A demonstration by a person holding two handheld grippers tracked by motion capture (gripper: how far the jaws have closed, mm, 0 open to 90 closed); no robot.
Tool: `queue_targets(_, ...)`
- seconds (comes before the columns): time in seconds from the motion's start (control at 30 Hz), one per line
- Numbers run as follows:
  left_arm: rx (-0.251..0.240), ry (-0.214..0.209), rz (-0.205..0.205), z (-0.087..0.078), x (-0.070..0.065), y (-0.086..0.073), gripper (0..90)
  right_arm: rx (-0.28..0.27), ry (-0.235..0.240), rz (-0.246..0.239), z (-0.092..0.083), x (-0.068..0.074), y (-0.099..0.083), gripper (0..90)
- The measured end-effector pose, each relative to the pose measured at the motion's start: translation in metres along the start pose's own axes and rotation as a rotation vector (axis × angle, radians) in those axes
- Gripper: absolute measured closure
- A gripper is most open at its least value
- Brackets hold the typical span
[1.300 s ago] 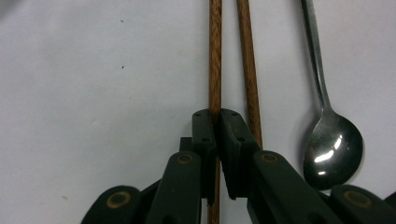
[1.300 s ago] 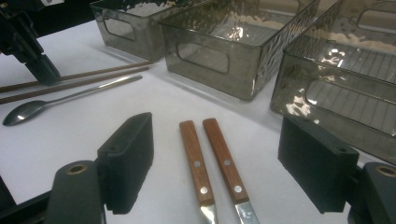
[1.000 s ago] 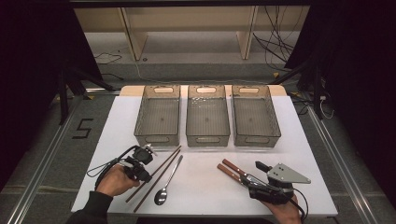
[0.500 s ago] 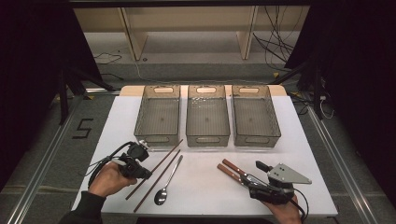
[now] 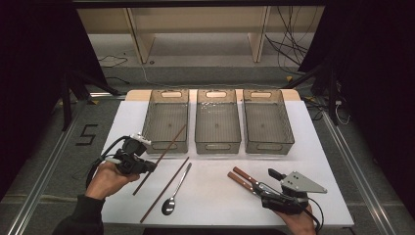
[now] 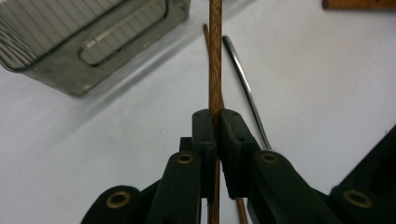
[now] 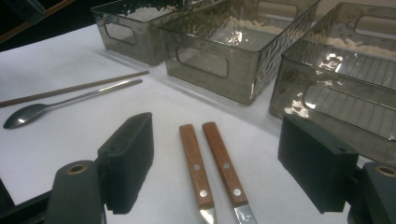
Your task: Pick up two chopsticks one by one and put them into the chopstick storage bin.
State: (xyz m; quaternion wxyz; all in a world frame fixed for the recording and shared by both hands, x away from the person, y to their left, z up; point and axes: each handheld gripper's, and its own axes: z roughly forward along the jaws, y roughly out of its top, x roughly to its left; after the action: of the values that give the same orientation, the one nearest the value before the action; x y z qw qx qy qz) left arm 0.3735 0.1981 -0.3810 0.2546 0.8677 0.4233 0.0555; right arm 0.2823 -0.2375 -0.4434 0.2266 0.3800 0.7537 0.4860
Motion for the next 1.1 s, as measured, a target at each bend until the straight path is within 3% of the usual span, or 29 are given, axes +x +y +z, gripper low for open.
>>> queue_targets(0.13, -0.031, -0.002, -0.009, 0.000, 0.003, 0.004, 84.4, -0.002, -0.001, 0.002, 0.000, 0.000, 0.000, 27.4)
queue_targets(0.53, -0.139, 0.030, -0.053, -0.008, 0.025, 0.039, 84.4, -0.014, 0.003, 0.009, -0.001, -0.001, 0.000, 27.1)
queue_targets(1.1, -0.143, 0.037, -0.087, 0.000, 0.049, 0.079, 84.4, -0.023, 0.008, 0.010, -0.001, -0.001, 0.000, 25.0)
